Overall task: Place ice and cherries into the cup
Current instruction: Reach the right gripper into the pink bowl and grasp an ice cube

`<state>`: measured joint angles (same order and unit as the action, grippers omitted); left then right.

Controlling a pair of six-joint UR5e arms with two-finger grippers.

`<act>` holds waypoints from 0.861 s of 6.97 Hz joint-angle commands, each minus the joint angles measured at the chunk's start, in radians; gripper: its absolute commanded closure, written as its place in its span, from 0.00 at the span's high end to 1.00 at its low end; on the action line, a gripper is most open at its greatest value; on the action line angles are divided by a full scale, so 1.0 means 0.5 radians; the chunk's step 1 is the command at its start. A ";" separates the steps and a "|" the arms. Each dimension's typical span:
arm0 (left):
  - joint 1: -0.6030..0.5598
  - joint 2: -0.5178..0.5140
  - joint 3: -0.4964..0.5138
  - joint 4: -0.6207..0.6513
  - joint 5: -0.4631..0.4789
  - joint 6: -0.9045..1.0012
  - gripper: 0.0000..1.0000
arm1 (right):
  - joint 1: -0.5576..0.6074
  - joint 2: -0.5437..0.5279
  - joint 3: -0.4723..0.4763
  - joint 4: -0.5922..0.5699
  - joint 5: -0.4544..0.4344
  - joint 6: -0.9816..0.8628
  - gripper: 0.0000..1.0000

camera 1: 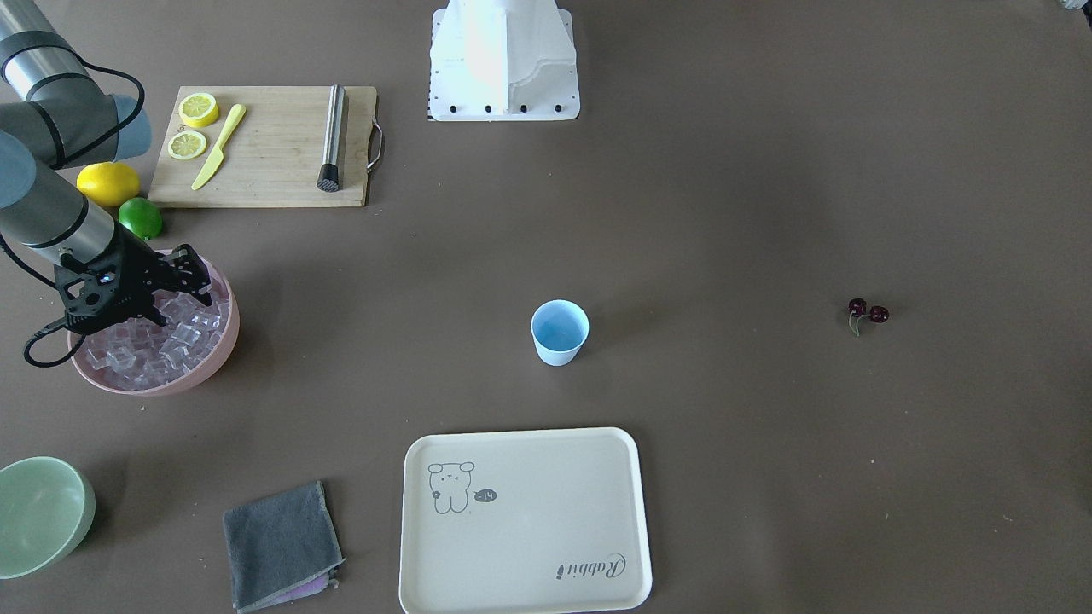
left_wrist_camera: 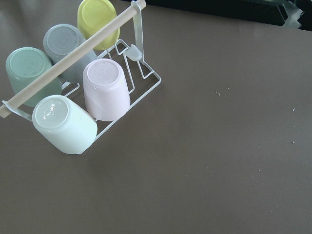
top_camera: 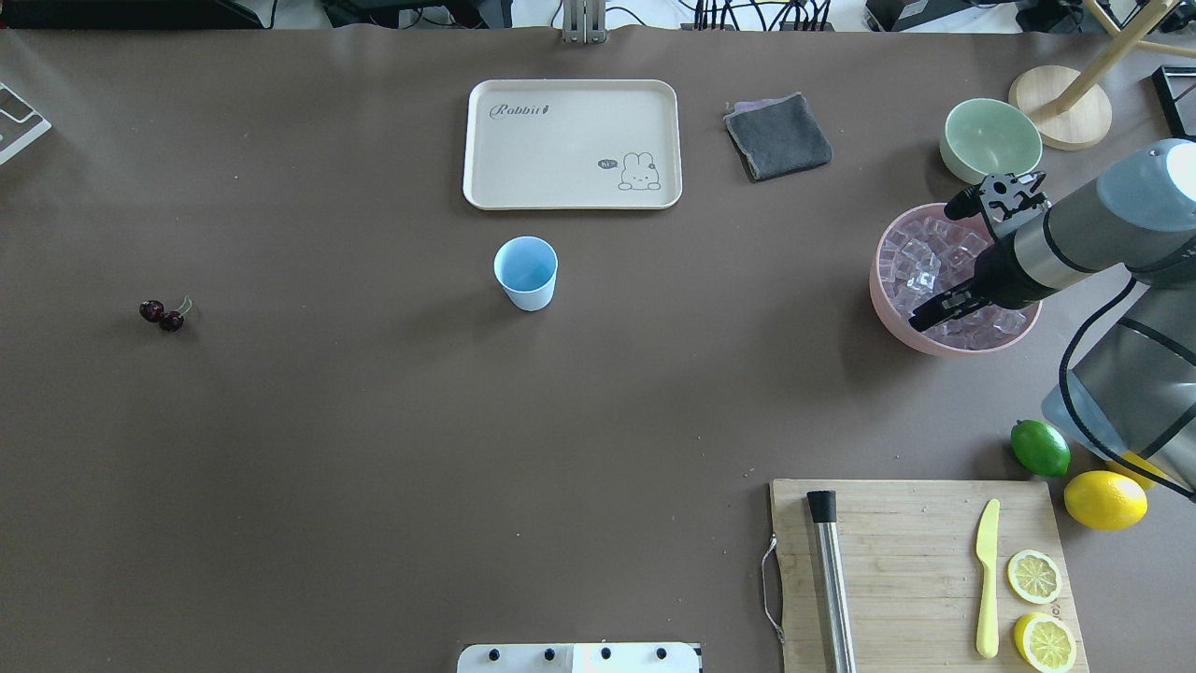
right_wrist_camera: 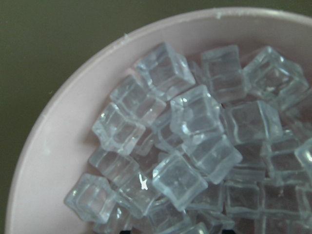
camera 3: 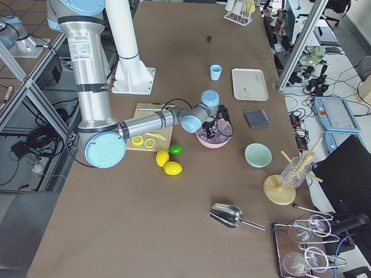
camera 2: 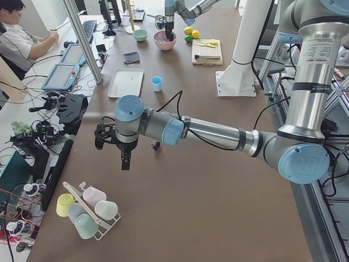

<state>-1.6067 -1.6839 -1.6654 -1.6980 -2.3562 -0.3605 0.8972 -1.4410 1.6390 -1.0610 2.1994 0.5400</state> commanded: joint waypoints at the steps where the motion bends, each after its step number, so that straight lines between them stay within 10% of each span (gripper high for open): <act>1: 0.001 -0.001 0.002 0.000 0.000 -0.003 0.98 | 0.046 0.013 -0.005 -0.001 0.004 -0.006 0.00; 6: 0.014 0.002 0.027 -0.003 0.000 -0.003 0.98 | 0.230 0.035 0.048 0.002 0.010 -0.003 0.00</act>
<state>-1.6015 -1.6829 -1.6539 -1.6994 -2.3562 -0.3619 0.9959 -1.4249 1.6556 -1.0600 2.2079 0.5379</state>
